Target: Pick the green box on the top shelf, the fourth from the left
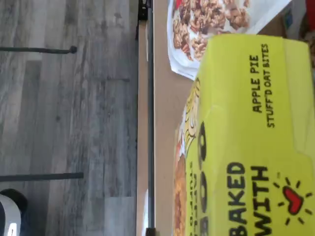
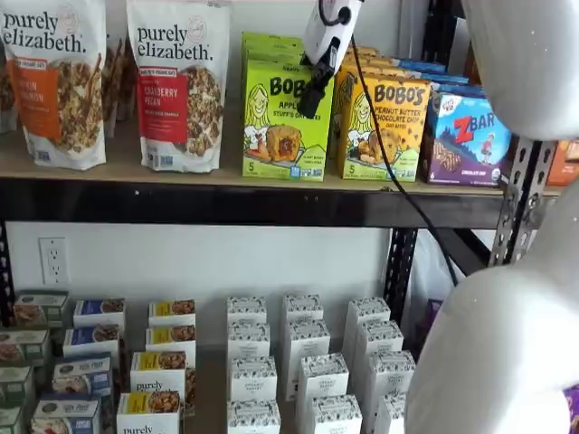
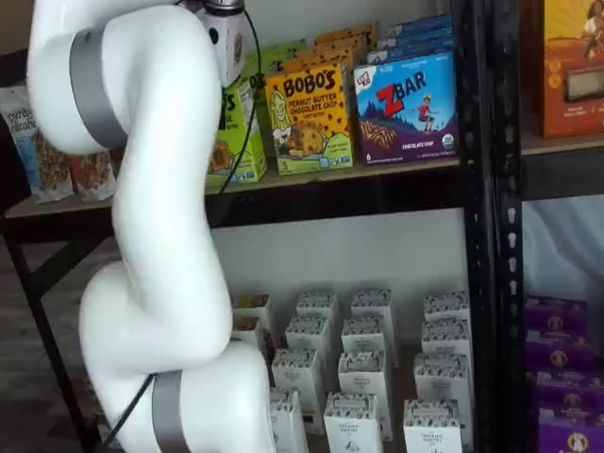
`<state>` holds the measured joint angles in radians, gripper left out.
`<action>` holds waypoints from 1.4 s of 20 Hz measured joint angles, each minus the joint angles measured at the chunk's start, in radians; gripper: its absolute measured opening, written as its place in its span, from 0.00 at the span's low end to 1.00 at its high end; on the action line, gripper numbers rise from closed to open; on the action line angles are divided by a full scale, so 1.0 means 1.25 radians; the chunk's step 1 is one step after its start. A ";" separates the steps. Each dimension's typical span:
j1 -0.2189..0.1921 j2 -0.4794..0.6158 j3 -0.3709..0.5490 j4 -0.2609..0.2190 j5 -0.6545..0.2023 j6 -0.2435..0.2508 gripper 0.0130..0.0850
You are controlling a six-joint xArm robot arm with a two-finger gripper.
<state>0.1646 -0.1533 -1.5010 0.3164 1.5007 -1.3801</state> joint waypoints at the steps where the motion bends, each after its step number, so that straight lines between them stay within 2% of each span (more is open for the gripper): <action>1: 0.000 0.000 0.000 0.000 0.000 0.000 0.72; 11: 0.005 -0.007 0.006 -0.008 -0.012 0.005 0.72; 12: 0.006 -0.007 0.007 -0.010 -0.014 0.006 0.67; 13: 0.006 -0.008 0.007 -0.010 -0.014 0.006 0.67; 15: 0.006 -0.009 0.008 -0.010 -0.015 0.006 0.56; 20: 0.007 -0.006 0.003 -0.012 -0.008 0.007 0.56; 22: 0.007 -0.008 0.006 -0.010 -0.011 0.007 0.44; 23: 0.007 -0.009 0.007 -0.010 -0.013 0.007 0.44; 24: 0.007 -0.009 0.008 -0.010 -0.014 0.007 0.39; 25: 0.007 -0.010 0.008 -0.009 -0.013 0.007 0.39; 28: 0.007 -0.010 0.007 -0.009 -0.010 0.007 0.28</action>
<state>0.1731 -0.1653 -1.4923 0.3056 1.4876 -1.3709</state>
